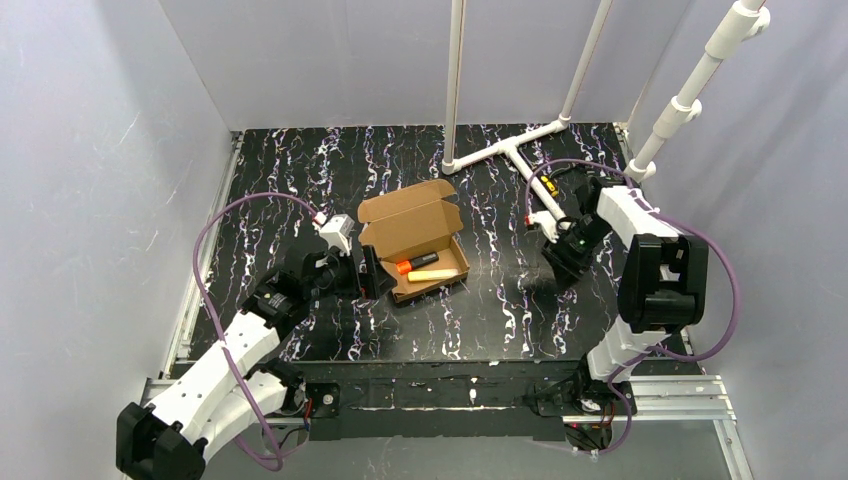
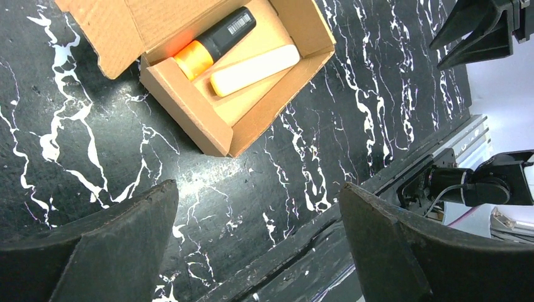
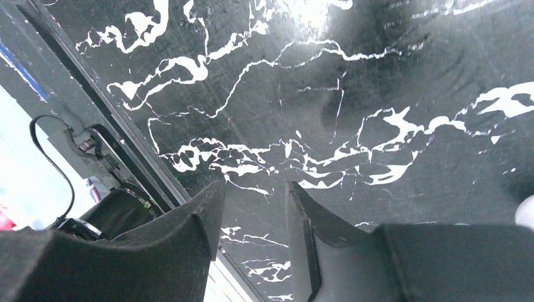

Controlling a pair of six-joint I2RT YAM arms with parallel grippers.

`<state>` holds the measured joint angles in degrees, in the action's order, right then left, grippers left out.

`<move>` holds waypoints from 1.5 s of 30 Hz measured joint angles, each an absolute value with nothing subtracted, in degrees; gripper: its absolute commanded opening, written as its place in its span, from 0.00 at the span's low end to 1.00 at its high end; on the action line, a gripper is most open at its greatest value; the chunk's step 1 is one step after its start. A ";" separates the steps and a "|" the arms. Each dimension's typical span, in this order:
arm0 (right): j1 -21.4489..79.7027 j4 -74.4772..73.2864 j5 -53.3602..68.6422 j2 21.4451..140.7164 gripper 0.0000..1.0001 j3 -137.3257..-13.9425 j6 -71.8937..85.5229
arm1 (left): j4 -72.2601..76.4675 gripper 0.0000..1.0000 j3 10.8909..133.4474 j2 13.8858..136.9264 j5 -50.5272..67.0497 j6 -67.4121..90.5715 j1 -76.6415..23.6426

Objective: Fold the paper box

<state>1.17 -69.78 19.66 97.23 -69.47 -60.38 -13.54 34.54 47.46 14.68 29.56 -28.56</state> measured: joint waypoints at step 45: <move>-3.09 -78.04 30.59 85.43 0.55 -75.09 -67.48 | -10.31 0.98 33.95 45.10 20.62 35.46 -28.34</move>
<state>-3.09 -78.04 30.59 85.43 -75.09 -67.48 -10.31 33.95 45.10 20.62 35.46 -28.34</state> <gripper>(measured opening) 0.515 0.983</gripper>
